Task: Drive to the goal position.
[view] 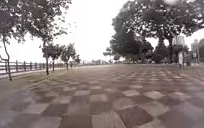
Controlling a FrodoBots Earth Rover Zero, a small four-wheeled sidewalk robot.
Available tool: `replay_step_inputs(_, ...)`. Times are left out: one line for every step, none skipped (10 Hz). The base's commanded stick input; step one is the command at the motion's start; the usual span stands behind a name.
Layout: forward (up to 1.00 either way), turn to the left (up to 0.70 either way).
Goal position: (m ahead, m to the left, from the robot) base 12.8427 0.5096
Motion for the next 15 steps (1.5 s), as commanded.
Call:
replay_step_inputs(1.0, 0.0)
replay_step_inputs(1.0, 0.0)
replay_step_inputs(1.0, 0.0)
replay_step_inputs(1.0, 0.4)
replay_step_inputs(1.0, 0.4)
replay_step_inputs(1.0, 0.17)
replay_step_inputs(1.0, 0.0)
replay_step_inputs(1.0, 0.0)
replay_step_inputs(1.0, 0.0)
replay_step_inputs(1.0, 0.0)
replay_step_inputs(1.0, 0.0)
replay_step_inputs(1.0, 0.0)
replay_step_inputs(1.0, 0.0)
replay_step_inputs(1.0, 0.0)
replay_step_inputs(1.0, 0.0)
